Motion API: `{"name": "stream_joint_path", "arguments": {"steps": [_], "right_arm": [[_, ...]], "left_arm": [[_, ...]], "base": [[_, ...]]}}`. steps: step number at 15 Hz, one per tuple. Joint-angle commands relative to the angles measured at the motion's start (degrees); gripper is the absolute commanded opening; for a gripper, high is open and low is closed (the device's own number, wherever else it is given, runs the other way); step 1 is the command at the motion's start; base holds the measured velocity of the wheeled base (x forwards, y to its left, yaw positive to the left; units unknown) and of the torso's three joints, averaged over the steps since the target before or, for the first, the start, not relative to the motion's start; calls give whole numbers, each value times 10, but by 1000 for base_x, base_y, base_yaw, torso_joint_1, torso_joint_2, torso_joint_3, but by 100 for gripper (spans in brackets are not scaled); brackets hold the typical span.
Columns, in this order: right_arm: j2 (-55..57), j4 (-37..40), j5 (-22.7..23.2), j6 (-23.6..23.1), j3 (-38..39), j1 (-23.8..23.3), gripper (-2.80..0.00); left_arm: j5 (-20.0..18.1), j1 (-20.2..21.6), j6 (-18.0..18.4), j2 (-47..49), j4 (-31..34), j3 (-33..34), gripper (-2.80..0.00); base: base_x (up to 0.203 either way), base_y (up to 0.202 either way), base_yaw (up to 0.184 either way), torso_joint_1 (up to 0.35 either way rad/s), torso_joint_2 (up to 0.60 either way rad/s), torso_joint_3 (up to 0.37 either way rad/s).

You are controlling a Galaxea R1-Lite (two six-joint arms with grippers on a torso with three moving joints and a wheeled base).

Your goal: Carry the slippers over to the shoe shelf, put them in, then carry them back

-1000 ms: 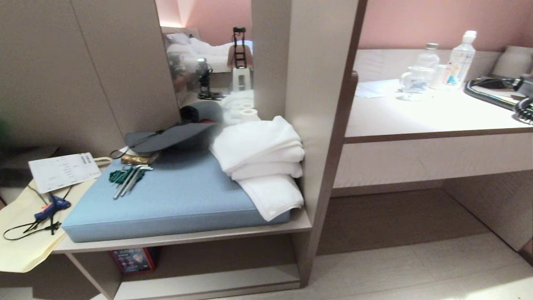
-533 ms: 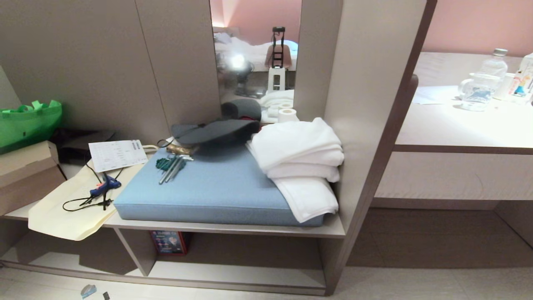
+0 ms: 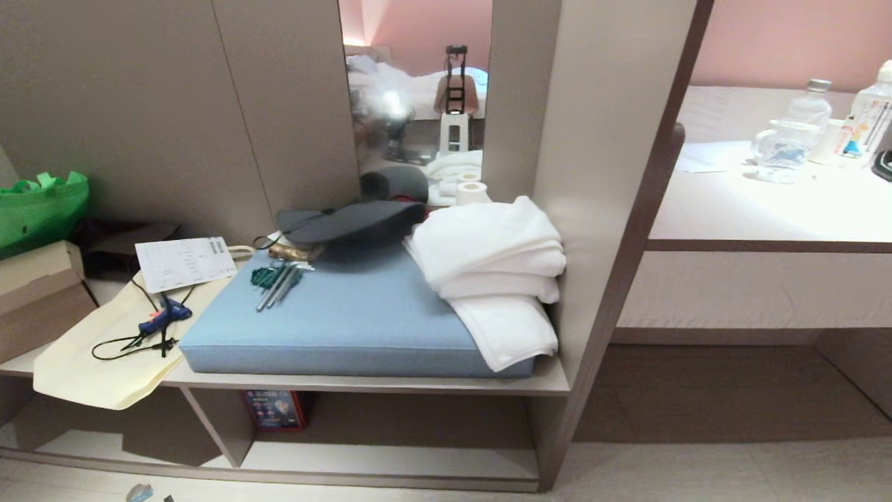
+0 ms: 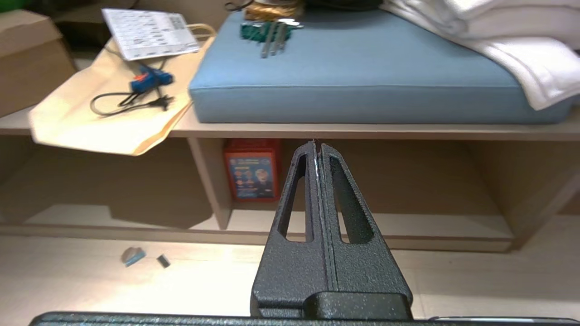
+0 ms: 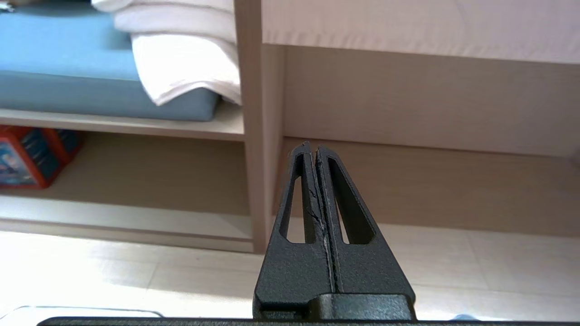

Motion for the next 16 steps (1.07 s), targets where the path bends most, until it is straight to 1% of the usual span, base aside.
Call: {"name": "stream_joint_path", "arguments": {"steps": [1, 3, 16], "right_arm": [[1, 0, 0, 0, 0, 0, -280], [1, 0, 0, 1, 0, 0, -280], [1, 0, 0, 0, 1, 0, -280]], "left_arm": [[0, 0, 0, 0, 0, 0, -280], [0, 0, 0, 1, 0, 0, -280], [0, 0, 0, 1, -1, 0, -280]], "base": [[0, 0, 0, 0, 0, 0], [1, 125, -6, 2, 3, 0], [0, 194, -2, 3, 3, 1]]}}
